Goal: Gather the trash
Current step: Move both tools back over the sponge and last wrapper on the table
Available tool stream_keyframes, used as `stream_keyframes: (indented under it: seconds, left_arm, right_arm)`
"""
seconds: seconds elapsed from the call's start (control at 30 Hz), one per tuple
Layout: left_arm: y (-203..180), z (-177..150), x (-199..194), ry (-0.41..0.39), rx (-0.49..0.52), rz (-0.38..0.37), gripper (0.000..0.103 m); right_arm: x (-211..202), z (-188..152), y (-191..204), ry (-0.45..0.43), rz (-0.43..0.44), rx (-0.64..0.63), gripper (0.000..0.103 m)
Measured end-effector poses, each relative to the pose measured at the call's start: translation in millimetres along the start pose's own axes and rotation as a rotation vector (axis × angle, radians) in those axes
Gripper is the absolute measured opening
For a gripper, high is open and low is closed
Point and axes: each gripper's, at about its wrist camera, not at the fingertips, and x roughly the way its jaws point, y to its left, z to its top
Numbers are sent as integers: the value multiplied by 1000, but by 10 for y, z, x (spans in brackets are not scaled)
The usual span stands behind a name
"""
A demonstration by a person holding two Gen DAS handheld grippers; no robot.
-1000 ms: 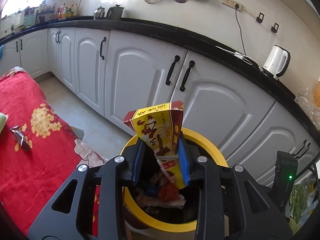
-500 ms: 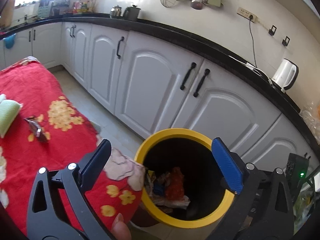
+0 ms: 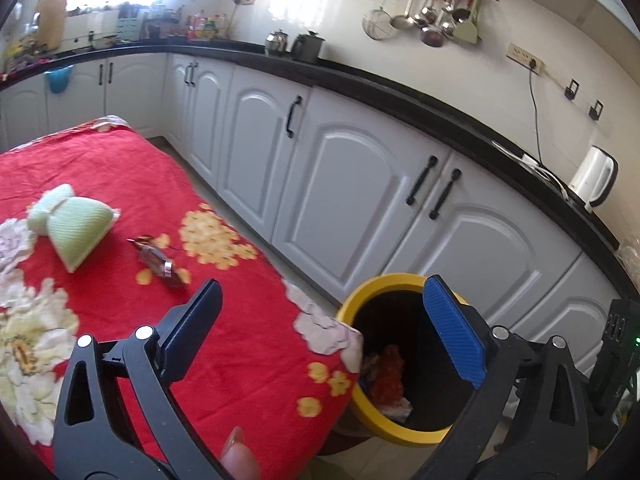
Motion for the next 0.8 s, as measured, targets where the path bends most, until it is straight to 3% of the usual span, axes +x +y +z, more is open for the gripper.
stream_keyframes:
  seconds: [0.8]
  left_arm:
    - [1200,174,-521,-118,-206,172,92]
  right_arm:
    - [316,141,1331,28,167,-224,77]
